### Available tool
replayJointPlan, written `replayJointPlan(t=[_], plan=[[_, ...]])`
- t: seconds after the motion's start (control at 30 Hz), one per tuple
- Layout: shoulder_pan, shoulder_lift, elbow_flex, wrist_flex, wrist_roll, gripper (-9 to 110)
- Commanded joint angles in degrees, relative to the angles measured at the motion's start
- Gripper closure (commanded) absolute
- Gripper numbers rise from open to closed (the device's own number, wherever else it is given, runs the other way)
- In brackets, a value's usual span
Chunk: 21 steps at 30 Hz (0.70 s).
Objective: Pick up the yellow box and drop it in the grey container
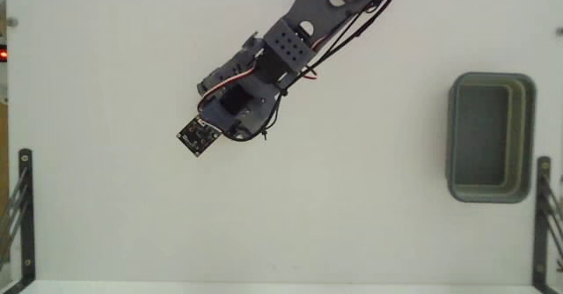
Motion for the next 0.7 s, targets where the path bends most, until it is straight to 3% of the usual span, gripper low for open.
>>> replayJointPlan(t=[0.0,0.67], plan=[[0.5,2.3,-0.8,1.0,0.0,46],[0.5,2.3,-0.8,1.0,0.0,51]])
